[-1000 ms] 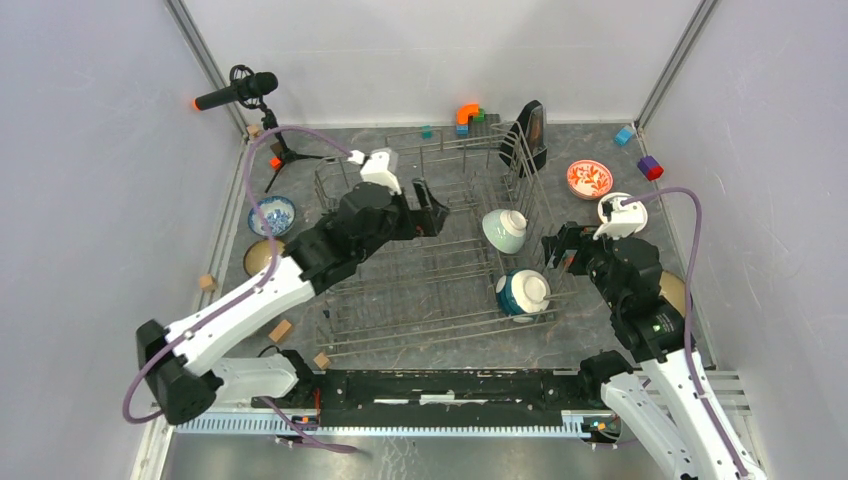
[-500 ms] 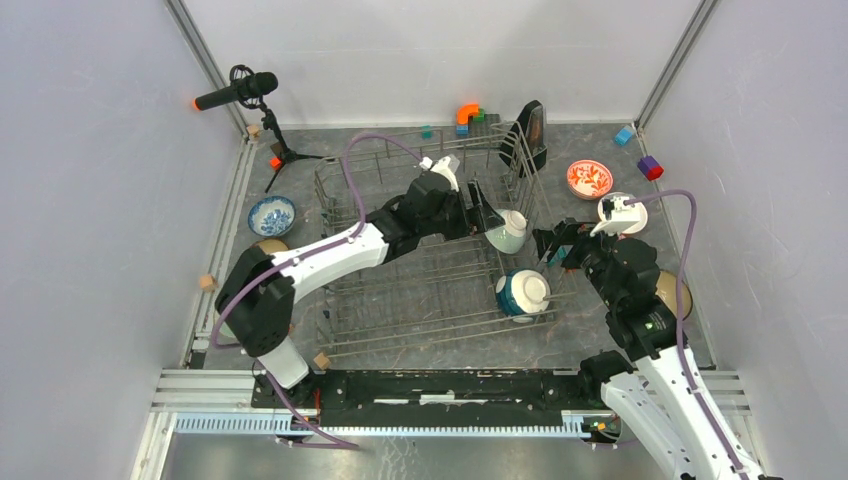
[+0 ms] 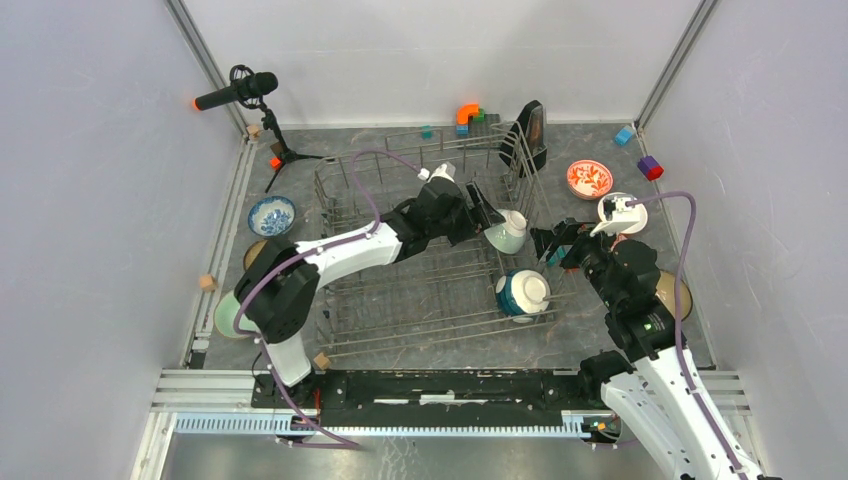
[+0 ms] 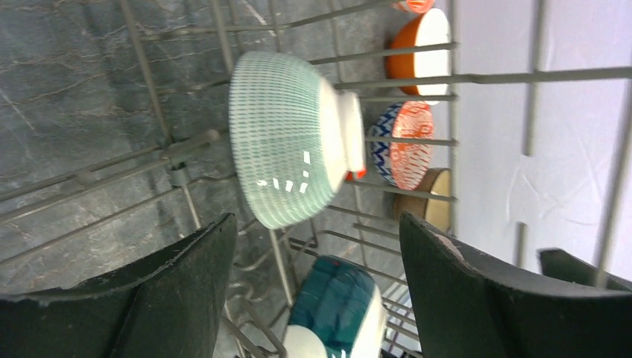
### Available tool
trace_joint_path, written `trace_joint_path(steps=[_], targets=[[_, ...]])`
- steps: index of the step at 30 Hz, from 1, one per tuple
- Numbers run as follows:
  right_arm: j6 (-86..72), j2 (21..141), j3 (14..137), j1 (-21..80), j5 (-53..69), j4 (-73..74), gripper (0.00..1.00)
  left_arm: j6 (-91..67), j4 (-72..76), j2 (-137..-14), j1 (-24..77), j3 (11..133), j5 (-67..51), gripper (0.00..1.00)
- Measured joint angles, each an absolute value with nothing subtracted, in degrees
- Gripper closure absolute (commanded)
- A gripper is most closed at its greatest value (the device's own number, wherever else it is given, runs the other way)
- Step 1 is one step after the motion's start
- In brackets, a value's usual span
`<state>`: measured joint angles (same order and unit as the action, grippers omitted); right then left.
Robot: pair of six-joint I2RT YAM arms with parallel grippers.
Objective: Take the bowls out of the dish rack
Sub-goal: Pick up the bowl from the dish rack.
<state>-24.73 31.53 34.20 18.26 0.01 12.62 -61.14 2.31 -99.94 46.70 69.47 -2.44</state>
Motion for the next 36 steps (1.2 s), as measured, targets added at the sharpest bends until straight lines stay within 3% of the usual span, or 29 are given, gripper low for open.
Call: trace_joint_path(steps=[9, 16, 36], targets=[[-24.84, 30.81, 33.5, 18.26, 0.21, 11.57, 0.05, -61.84, 1.91, -105.75, 46.68, 69.82, 0.86, 0.18], [-24.84, 30.72, 33.36, 18.24, 1.06, 11.2, 0.05, -62.08, 4.86, -107.68, 46.28, 71.31, 0.8, 0.25], [-25.23, 30.37, 32.71, 18.2, 3.49, 9.61, 0.04, -66.37, 25.52, -110.83, 45.69, 66.78, -5.72, 0.61]])
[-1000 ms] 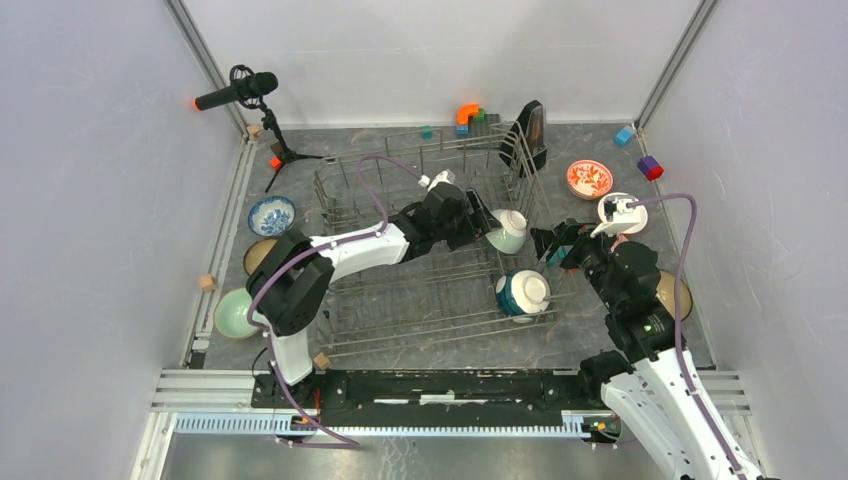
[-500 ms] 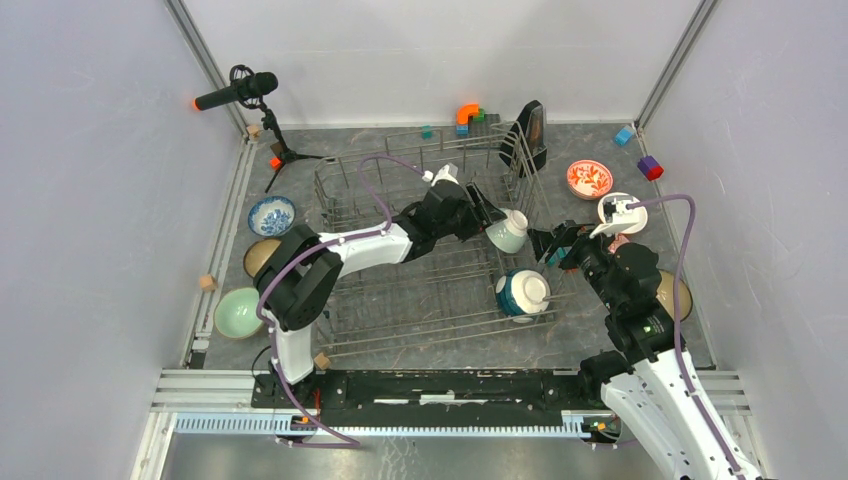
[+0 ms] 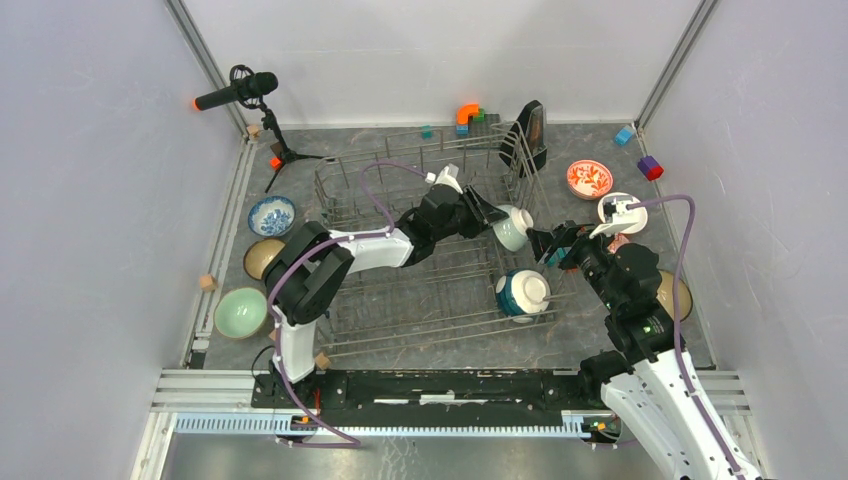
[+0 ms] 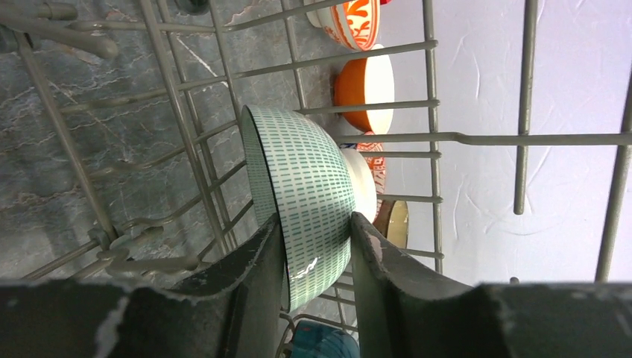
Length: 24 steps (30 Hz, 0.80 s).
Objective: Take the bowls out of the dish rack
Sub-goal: Pick up the bowl from the dish rack.
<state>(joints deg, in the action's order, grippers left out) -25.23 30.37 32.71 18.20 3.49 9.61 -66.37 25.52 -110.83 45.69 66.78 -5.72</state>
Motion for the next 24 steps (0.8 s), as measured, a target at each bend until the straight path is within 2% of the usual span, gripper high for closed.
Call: trace_joint_path(steps=[3, 6, 12, 21, 24], targets=[[-25.21, 30.3, 32.58, 18.15, 3.46, 9.28, 0.04, -67.02, 28.03, -111.46, 45.36, 66.78, -6.7, 0.69], [-25.19, 30.28, 32.51, 18.15, 3.46, 9.19, 0.04, -67.94, 31.83, -111.77, 45.23, 66.78, -8.03, 0.73], [-25.04, 30.28, 32.49, 18.15, 3.46, 9.13, 0.04, -68.27, 35.22, -112.38, 45.52, 66.81, -10.28, 0.73], [-24.77, 30.3, 32.49, 18.15, 3.51, 9.1, 0.04, -68.38, 38.59, -114.3, 45.52, 66.81, -14.2, 0.68], [-24.71, 30.3, 32.49, 18.15, 3.51, 9.13, 0.04, -68.38, 39.2, -114.76, 45.56, 66.81, -15.51, 0.71]])
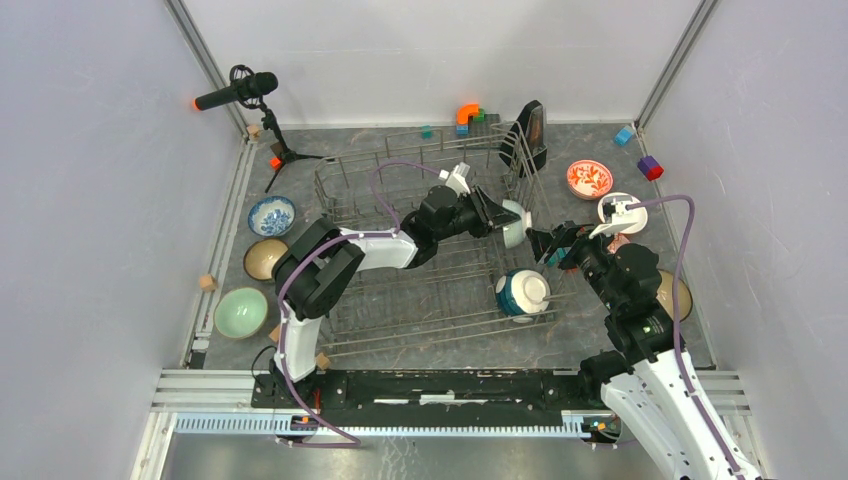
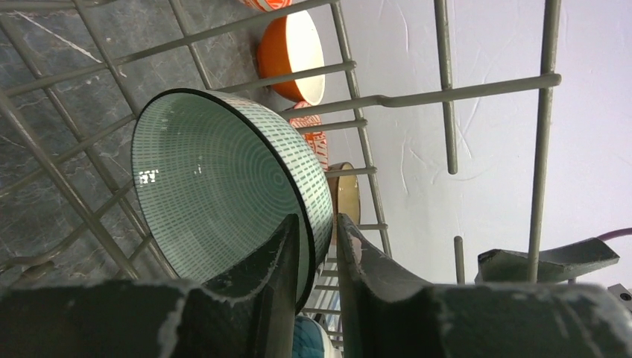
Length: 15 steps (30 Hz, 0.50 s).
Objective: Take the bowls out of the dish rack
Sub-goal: Pick up the bowl from the dish rack.
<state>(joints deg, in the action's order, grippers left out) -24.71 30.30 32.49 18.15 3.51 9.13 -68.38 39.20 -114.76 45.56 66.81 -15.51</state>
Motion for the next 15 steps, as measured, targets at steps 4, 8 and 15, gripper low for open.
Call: trace_joint_path(steps=[4, 8, 15], targets=[[-24.67, 30.3, 32.49, 18.15, 3.51, 9.1, 0.04, -68.45, 39.59, -114.76, 45.67, 66.81, -16.78, 0.86], [-24.62, 30.3, 32.53, 18.15, 3.49, 9.17, 0.04, -68.49, 40.75, -114.76, 45.74, 67.09, -17.34, 0.95], [-24.27, 30.33, 33.04, 18.15, 3.42, 10.39, 0.04, -68.47, 40.77, -114.63, 45.71, 67.09, -18.55, 0.98]])
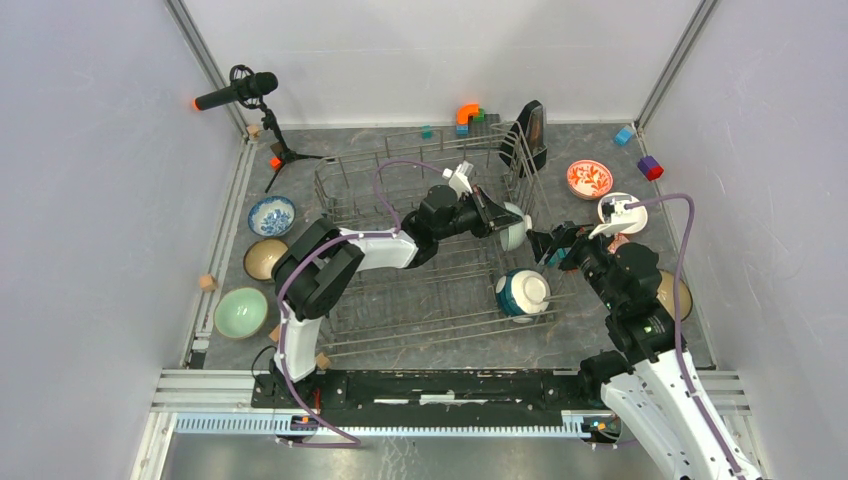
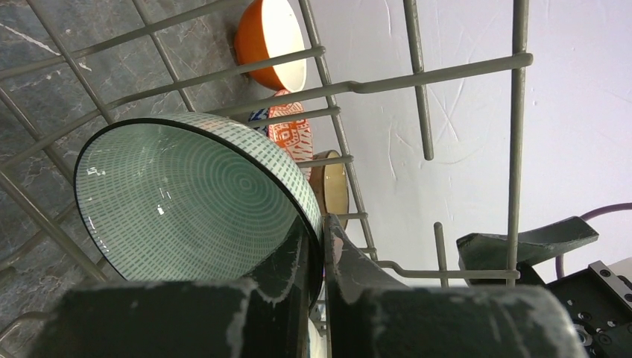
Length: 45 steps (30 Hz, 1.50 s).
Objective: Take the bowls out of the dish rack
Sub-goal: Pick up the bowl from the dish rack, then place the bowl with the bowl.
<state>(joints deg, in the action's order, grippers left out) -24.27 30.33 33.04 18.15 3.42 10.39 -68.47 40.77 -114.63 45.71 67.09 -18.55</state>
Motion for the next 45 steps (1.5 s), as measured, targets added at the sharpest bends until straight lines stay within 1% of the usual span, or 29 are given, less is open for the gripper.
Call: trace_joint_path(steps=[6, 16, 22, 26, 30, 34, 37, 41, 45], targets=[[-23.05, 30.26, 34.57, 18.17, 2.26, 14.37, 0.02, -68.38, 39.2, -112.49, 45.5, 67.09, -18.83, 0.98], [-19.03, 30.11, 41.15, 18.33, -0.6, 25.91, 0.02, -63.0, 32.42, -99.74, 45.17, 71.07, -18.5, 0.98], [-17.47, 30.15, 50.96, 18.68, -2.5, 30.33, 0.02, -51.7, 18.26, -87.31, 45.12, 73.97, -17.04, 0.98], [-17.12, 30.68, 56.27, 19.55, -2.31, 30.57, 0.02, -37.23, 3.7, -76.53, 46.02, 75.61, -13.8, 0.98], [-17.23, 34.65, 61.06, 20.8, 0.12, 30.13, 0.03, -20.45, -10.0, -65.32, 51.09, 76.14, -6.92, 0.98], [-18.81, 42.54, 66.15, 22.11, 6.37, 27.03, 0.05, -3.22, -22.13, -58.74, 60.62, 76.95, 3.07, 0.98], [-20.32, 50.74, 72.82, 23.55, 11.99, 25.08, 0.09, 8.64, -30.46, -58.11, 68.9, 77.32, 12.6, 0.98], [-20.25, 63.2, 86.72, 28.34, 15.9, 25.87, 0.1, 20.29, -41.78, -60.77, 76.88, 77.25, 23.42, 0.98], [-17.08, 68.75, 94.7, 34.7, 15.29, 31.18, 0.11, 27.4, -49.56, -61.58, 81.52, 76.38, 27.0, 0.98]])
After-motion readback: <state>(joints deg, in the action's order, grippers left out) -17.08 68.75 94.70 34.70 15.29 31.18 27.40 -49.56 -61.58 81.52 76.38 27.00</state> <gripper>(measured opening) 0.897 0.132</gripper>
